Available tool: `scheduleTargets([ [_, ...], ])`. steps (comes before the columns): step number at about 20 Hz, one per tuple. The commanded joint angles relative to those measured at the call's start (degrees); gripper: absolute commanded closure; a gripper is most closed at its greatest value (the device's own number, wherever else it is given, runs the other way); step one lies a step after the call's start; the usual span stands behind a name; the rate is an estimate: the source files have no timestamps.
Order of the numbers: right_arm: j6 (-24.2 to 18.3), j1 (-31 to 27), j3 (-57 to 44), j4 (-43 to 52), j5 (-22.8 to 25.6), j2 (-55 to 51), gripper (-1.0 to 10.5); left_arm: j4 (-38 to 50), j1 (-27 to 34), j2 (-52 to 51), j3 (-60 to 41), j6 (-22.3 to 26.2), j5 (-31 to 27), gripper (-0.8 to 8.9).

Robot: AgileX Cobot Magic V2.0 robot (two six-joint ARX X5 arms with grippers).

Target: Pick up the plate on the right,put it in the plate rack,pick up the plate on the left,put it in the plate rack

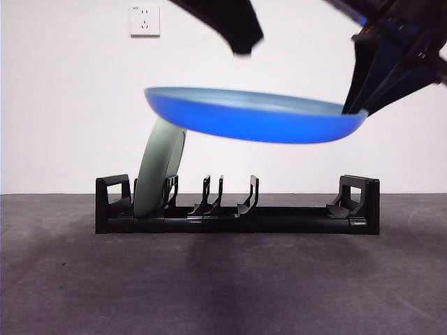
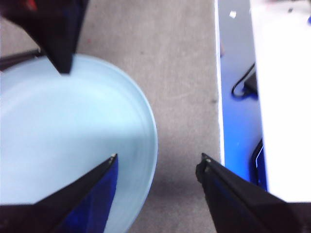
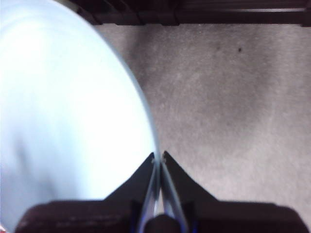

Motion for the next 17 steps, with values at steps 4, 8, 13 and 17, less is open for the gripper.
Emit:
scheduleTargets([
  [4, -0.7, 0.0, 0.0, -1.9, -0.5, -3.9, 9.6, 0.3, -0.4, 4.5, -0.3, -0.1, -0.5, 5.37],
  [8, -0.9, 0.0, 0.0, -3.3, -0.5, -6.1, 9.6, 0.5, -0.4, 6.4, -0.3, -0.1, -0.5, 7.71],
  [13, -1.0, 0.0, 0.0, -3.5, -0.5, -8.5, 9.6, 0.7, -0.4, 6.5, -0.3, -0.1, -0.5, 8.22],
  [17, -1.2, 0.0, 0.0, -3.5, -0.4, -9.9, 9.4, 0.8, -0.5, 6.5, -0.3, -0.2, -0.5, 8.22],
])
